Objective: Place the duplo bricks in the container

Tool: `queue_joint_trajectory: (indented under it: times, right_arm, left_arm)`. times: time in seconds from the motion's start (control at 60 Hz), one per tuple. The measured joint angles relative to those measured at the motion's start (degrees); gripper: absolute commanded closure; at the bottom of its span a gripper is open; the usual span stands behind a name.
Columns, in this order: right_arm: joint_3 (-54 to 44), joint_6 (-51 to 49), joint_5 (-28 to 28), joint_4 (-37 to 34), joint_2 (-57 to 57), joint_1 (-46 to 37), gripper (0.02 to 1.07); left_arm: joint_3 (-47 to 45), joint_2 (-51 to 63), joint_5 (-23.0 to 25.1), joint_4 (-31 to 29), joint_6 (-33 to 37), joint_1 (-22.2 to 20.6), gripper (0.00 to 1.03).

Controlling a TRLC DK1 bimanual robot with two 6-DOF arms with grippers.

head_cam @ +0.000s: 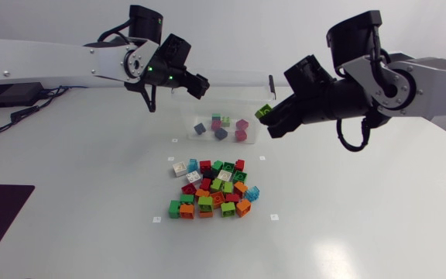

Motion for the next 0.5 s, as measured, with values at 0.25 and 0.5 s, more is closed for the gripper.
queue_joint_trajectory:
  times: [0.25,0.5]
  right_arm:
    - [7.30,4.37,-0.11,3.63,7.41,-0.04,0.74]
    - [15.52,7.28,0.15,5.18,14.86,-0.02,0.74]
  left_arm:
    - [-15.06,-14.16,-0.35,2.93,2.62,2.27,0.07]
    - [-25.09,-22.03,1.81,1.31,8.20,4.11,0.07]
